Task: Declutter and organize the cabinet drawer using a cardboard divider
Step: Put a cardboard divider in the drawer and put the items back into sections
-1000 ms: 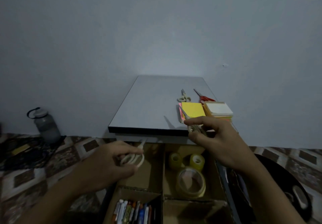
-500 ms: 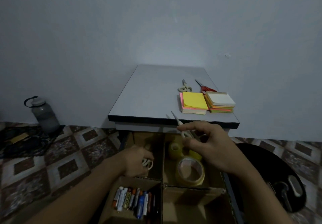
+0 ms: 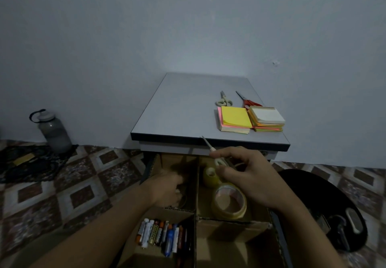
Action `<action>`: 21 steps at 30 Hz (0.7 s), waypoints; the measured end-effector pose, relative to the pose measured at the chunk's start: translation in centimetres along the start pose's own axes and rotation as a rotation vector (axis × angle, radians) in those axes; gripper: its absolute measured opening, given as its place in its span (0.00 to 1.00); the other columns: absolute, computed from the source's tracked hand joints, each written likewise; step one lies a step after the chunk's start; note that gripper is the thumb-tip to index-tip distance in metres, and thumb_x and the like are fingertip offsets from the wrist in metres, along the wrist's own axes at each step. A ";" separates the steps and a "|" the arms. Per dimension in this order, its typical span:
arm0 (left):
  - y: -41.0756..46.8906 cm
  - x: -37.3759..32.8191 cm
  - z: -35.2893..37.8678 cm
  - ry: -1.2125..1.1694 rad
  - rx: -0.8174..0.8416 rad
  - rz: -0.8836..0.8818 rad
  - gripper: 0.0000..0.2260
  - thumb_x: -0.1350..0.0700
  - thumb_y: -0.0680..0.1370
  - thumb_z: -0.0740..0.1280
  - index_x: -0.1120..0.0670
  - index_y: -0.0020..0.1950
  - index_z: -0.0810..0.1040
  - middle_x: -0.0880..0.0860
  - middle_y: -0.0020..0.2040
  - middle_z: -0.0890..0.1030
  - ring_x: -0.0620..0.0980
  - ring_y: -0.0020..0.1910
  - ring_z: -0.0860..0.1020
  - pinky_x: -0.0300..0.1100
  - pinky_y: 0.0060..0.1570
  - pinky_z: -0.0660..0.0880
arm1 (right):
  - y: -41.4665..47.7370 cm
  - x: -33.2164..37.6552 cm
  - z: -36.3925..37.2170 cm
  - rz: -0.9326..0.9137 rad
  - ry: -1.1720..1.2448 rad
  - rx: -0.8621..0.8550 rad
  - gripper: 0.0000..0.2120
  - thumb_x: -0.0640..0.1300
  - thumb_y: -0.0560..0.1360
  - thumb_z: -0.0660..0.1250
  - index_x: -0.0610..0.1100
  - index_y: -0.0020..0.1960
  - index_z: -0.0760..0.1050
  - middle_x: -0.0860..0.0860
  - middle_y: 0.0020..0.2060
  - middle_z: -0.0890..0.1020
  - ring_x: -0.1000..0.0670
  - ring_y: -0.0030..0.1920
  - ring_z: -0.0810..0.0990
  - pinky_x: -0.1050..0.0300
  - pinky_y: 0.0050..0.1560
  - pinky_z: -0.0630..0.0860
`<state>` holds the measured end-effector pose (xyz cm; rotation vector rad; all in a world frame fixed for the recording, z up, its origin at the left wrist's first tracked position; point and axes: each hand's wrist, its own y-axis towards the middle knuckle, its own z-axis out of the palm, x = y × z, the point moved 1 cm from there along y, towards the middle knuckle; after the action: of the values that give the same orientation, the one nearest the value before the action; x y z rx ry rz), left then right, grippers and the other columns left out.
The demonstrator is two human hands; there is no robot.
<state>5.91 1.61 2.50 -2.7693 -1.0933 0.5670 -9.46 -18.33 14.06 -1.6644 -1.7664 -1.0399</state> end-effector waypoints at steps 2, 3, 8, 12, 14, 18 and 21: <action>-0.9 0.1 -0.5 -0.043 -0.122 0.026 0.11 0.48 0.79 0.63 0.46 0.61 0.76 0.46 0.55 0.75 0.44 0.53 0.73 0.41 0.52 0.73 | 0.1 0.1 0.3 -0.002 -0.003 -0.005 0.13 0.53 0.75 0.69 0.62 0.59 0.79 0.58 0.54 0.79 0.55 0.53 0.80 0.48 0.53 0.80; -1.5 0.4 -0.7 -0.081 -0.195 0.038 0.12 0.48 0.79 0.63 0.46 0.62 0.77 0.44 0.55 0.76 0.42 0.54 0.72 0.40 0.53 0.72 | 0.1 0.1 0.5 0.000 -0.009 -0.009 0.12 0.52 0.76 0.69 0.62 0.58 0.79 0.58 0.54 0.79 0.56 0.53 0.79 0.49 0.53 0.80; -4.5 3.1 -1.6 -0.242 -0.539 0.068 0.11 0.50 0.77 0.68 0.46 0.59 0.80 0.41 0.52 0.77 0.39 0.54 0.73 0.33 0.54 0.71 | 0.4 0.9 3.2 -0.009 -0.064 0.067 0.14 0.49 0.77 0.68 0.60 0.61 0.78 0.62 0.55 0.76 0.66 0.49 0.75 0.71 0.42 0.72; -5.9 5.2 -1.7 -0.349 -0.575 -0.037 0.13 0.52 0.79 0.67 0.46 0.62 0.80 0.40 0.64 0.74 0.39 0.63 0.71 0.29 0.60 0.65 | 1.4 0.8 6.4 0.019 -0.152 0.168 0.16 0.50 0.78 0.67 0.59 0.65 0.75 0.60 0.63 0.73 0.64 0.55 0.72 0.72 0.47 0.70; -6.3 6.0 -1.2 -0.405 -0.472 -0.082 0.15 0.53 0.79 0.68 0.41 0.65 0.76 0.40 0.69 0.68 0.39 0.68 0.67 0.28 0.61 0.62 | 2.2 -0.1 7.8 0.040 -0.196 0.193 0.17 0.52 0.77 0.67 0.62 0.65 0.74 0.60 0.62 0.74 0.58 0.60 0.72 0.55 0.63 0.72; -6.5 6.2 -0.5 -0.643 -0.405 -0.144 0.16 0.44 0.76 0.66 0.28 0.62 0.74 0.40 0.71 0.71 0.42 0.68 0.72 0.46 0.69 0.69 | 4.1 -1.8 9.9 0.046 -0.397 0.205 0.18 0.55 0.78 0.65 0.62 0.67 0.70 0.61 0.62 0.78 0.55 0.71 0.67 0.38 0.76 0.39; -6.1 5.8 0.0 -0.754 -0.390 -0.158 0.18 0.48 0.81 0.63 0.29 0.67 0.71 0.41 0.66 0.77 0.43 0.64 0.75 0.45 0.66 0.72 | 5.1 -2.1 10.9 0.048 -0.493 0.242 0.18 0.56 0.78 0.64 0.60 0.68 0.70 0.57 0.60 0.80 0.54 0.70 0.70 0.38 0.74 0.34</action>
<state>5.97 10.03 2.19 -2.7747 -1.6899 1.6088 -2.57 -11.05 6.98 -1.9009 -2.0397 -0.3859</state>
